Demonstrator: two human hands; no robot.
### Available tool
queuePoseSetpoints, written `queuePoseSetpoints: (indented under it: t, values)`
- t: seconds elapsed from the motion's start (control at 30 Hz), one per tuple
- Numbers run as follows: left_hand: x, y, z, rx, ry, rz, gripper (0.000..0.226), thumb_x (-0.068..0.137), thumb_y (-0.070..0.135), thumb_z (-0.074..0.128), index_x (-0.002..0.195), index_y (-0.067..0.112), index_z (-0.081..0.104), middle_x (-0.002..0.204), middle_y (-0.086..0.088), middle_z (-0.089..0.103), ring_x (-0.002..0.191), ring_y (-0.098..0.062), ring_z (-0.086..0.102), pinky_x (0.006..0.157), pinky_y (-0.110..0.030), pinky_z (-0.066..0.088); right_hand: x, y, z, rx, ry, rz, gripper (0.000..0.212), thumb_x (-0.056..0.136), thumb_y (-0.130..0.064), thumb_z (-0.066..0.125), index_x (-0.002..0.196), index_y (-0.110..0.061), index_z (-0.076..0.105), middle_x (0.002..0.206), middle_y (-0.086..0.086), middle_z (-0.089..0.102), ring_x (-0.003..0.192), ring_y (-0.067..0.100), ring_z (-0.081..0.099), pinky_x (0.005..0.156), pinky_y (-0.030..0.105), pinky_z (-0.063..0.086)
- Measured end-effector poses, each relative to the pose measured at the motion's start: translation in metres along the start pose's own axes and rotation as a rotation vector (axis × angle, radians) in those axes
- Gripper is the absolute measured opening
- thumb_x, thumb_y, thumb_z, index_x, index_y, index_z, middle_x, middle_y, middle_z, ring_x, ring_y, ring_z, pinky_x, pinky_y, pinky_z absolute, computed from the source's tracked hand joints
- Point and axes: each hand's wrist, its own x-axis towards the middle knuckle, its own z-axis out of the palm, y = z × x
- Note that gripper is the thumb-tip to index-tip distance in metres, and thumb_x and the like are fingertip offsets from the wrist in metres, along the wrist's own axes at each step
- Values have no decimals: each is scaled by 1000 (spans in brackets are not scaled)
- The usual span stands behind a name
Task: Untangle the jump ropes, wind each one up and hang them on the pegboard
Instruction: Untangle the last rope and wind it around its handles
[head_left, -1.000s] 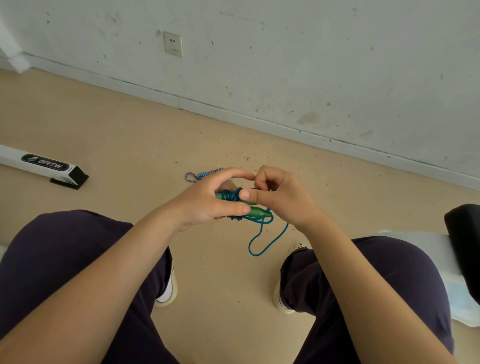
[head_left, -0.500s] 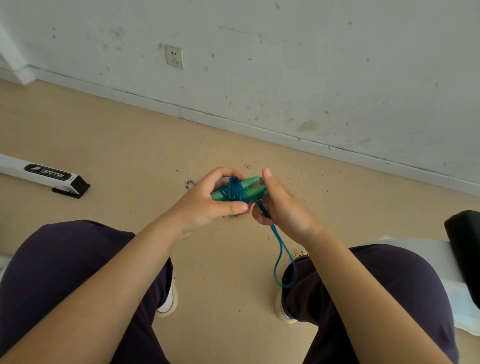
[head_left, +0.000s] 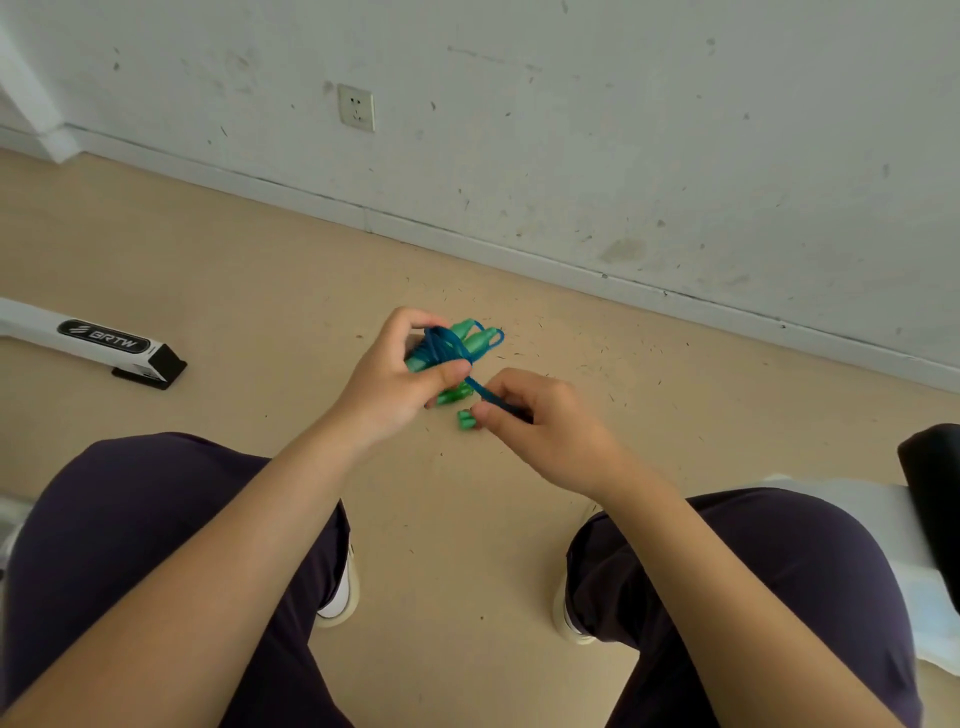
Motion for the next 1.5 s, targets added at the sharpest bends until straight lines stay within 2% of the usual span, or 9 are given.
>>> queuePoseSetpoints:
  t: [0.17,0.27,0.4,0.6,0.83,0.97,1.1,1.3,1.5]
  values:
    - [-3,-3,3,88,-196,-70,38,82,14,79,108,28,55,100,-12,65,65,-14,56,61,-29,46,-3,2,-17,-114,115,-177,8,94,-16,62,88,-13,66,70,-12,57,63,7,48,60,19,38]
    - [-7,0,7,109,-378,-106,38,85,8,76,113,23,54,92,-10,66,70,-15,59,62,-32,47,-1,9,-24,-192,138,-251,12,91,-12,57,91,-9,69,78,-2,63,71,10,51,65,19,41]
    - [-12,-1,12,153,-518,-135,37,84,6,76,110,23,55,90,-9,65,72,-17,56,63,-32,46,2,10,-27,-128,100,-207,13,88,-5,63,91,-12,74,76,-13,60,74,0,54,70,9,39]
    - [-18,7,17,145,-508,-149,26,76,31,84,86,36,61,84,-1,70,70,-14,59,57,-26,42,6,12,-30,222,100,85,17,72,-15,85,70,-18,69,60,-2,59,54,5,47,56,21,40]
    - [-19,9,16,168,-450,-106,20,90,21,73,104,33,64,91,1,74,74,-13,67,59,-19,46,8,18,-29,444,44,145,45,76,-6,82,79,-17,38,66,3,46,59,17,45,53,25,38]
    - [-19,12,12,112,-452,-91,48,79,32,71,120,53,58,107,1,73,81,-13,69,61,-23,48,7,16,-26,485,5,112,25,83,-8,77,79,-6,52,66,1,51,60,14,52,60,22,45]
    - [-20,9,12,14,-446,-5,49,83,24,68,127,45,62,101,-12,71,76,-19,63,58,-29,46,4,13,-23,542,-46,122,16,89,-20,71,85,-10,60,71,-2,60,62,9,56,61,20,45]
    - [-19,10,13,-78,-300,14,24,88,11,70,109,24,72,87,-3,73,73,-20,69,55,-30,46,5,10,-19,522,-119,165,68,94,-66,37,106,-2,55,70,11,50,62,23,40,61,35,35]
    - [-14,8,4,-62,-259,5,24,86,10,71,104,25,74,90,-2,74,71,-17,65,55,-30,48,4,19,-27,574,-78,234,27,102,-30,51,106,-7,63,61,-4,45,52,9,36,51,22,32]
